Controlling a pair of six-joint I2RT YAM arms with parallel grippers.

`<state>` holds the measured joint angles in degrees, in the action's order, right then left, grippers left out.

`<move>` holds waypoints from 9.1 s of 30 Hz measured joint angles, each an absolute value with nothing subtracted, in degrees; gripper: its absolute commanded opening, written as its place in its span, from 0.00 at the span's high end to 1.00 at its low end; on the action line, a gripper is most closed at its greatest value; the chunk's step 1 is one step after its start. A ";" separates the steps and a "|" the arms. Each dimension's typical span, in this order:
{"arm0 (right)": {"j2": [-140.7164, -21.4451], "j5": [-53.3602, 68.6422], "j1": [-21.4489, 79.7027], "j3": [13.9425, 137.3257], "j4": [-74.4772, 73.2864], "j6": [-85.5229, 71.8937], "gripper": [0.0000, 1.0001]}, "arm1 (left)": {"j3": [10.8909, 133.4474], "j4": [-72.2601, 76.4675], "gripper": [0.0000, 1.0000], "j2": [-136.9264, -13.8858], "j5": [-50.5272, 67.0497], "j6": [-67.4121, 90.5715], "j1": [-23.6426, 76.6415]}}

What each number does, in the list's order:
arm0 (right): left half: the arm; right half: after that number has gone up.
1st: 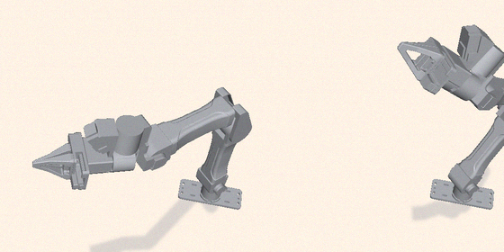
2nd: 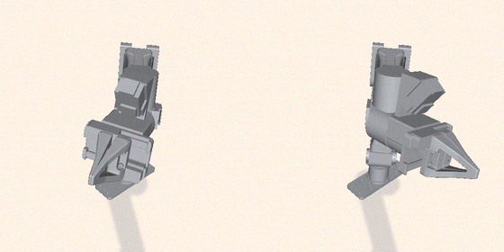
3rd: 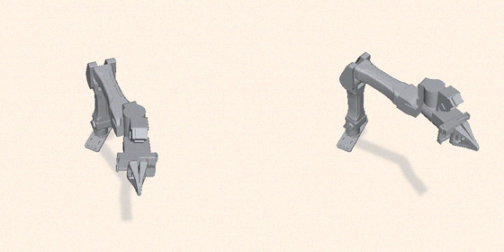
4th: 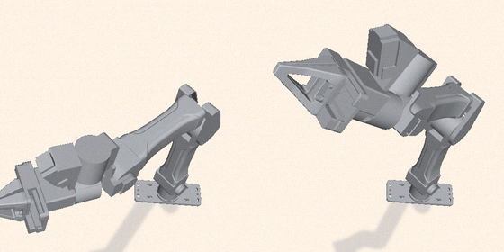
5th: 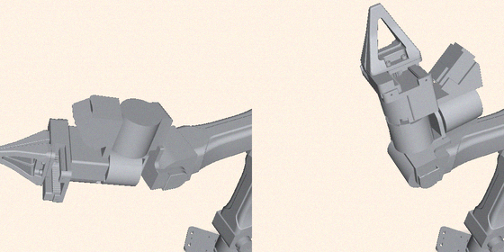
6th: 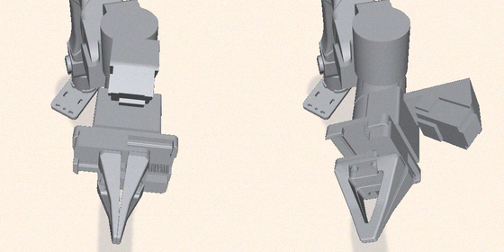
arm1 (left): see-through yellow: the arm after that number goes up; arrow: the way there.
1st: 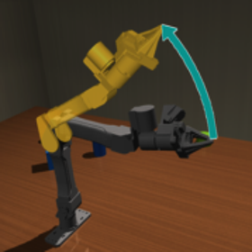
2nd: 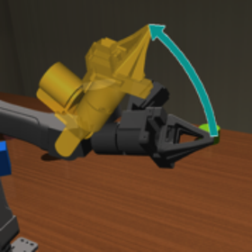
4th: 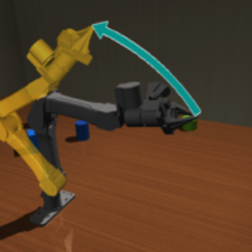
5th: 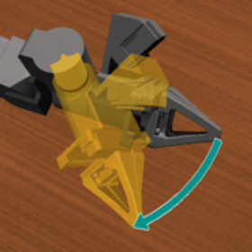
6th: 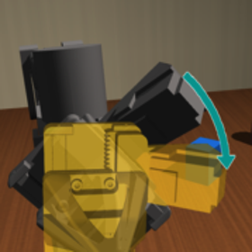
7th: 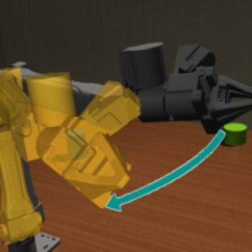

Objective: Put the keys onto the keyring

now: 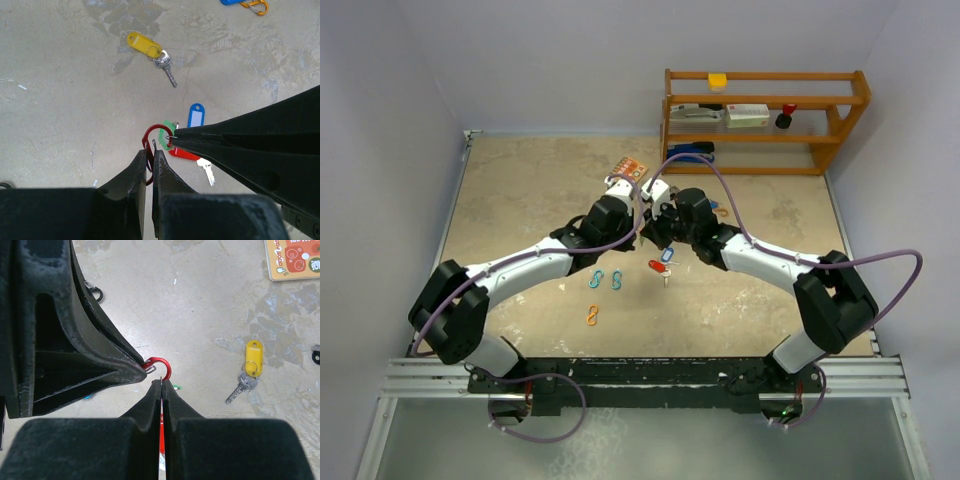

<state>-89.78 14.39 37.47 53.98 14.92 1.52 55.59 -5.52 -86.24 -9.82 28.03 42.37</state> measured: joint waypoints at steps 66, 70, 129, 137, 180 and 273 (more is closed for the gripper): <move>-90.06 -2.24 36.99 55.00 11.51 -2.33 1.00 | 44.86 -4.78 0.23 -67.13 -31.81 33.91 42.02; -90.72 -5.56 34.06 56.01 9.58 -6.24 1.00 | 43.90 -5.28 0.23 -67.90 -32.12 33.93 42.00; -83.96 -9.87 18.57 49.39 5.61 -19.16 0.37 | 41.43 -5.32 0.18 -72.64 -33.30 38.70 36.69; -83.92 -6.92 22.33 49.39 6.98 -17.85 0.38 | 41.43 -5.87 0.19 -74.06 -32.36 40.05 36.01; -84.95 -6.50 27.00 49.41 7.66 -17.12 0.38 | 33.12 -30.37 0.33 -78.26 -44.45 75.05 71.81; -82.35 -7.97 27.00 49.41 7.68 -16.91 0.38 | 29.34 -24.91 1.00 -76.27 -45.60 76.95 74.39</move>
<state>-82.35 -7.97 27.00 49.41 7.68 -16.91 29.34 -24.91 -76.27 -45.60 76.95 74.39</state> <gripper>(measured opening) 0.626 0.022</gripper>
